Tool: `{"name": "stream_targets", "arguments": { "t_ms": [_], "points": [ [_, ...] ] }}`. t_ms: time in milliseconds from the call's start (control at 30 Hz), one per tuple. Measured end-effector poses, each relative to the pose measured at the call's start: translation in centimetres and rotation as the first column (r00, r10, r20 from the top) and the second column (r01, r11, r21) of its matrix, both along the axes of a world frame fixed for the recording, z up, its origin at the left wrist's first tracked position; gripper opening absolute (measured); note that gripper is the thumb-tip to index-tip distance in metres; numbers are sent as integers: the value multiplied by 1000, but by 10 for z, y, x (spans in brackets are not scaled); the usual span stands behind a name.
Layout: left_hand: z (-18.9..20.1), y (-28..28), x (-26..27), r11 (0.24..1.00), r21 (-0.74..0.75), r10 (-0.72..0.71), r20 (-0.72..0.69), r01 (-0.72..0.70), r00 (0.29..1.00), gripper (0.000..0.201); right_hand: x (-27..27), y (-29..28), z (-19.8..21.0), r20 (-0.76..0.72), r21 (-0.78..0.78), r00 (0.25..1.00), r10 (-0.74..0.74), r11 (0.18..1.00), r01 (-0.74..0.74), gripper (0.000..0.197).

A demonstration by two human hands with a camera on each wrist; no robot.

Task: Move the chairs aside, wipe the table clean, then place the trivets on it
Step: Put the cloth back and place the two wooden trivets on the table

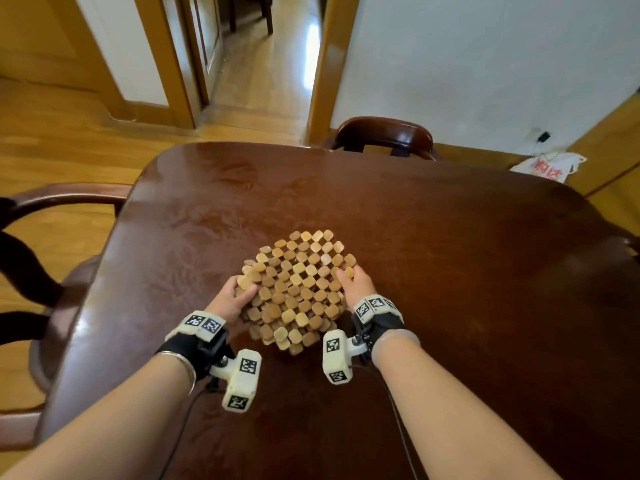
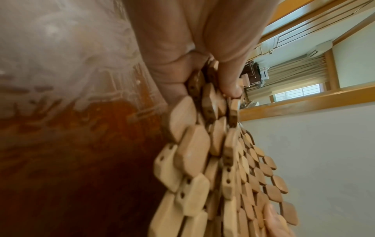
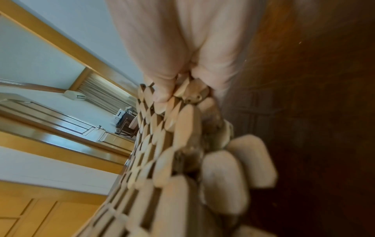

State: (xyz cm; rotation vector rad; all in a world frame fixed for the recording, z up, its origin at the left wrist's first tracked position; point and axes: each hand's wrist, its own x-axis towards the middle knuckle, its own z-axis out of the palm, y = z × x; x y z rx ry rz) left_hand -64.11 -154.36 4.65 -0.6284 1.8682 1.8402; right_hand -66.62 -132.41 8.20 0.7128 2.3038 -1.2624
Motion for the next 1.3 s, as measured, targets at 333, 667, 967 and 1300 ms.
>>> {"name": "stream_targets", "arguments": {
  "t_ms": [333,667,967,1300],
  "points": [
    [-13,-15,-17,995,83,49,11,-49,999,26,-29,-9,-32,35,50,999,3,999,-5,46],
    [-25,-82,-10,985,125,125,-30,-121,992,30,-32,-1,-48,36,136,990,-136,982,130,82],
    [-11,-82,19,973,154,179,-49,-170,983,30,-12,-12,-64,348,339,796,496,724,-600,72],
    [-12,-78,56,970,163,193,-78,-178,978,39,-8,-21,-66,289,422,769,571,645,-637,72]
  ]
}}
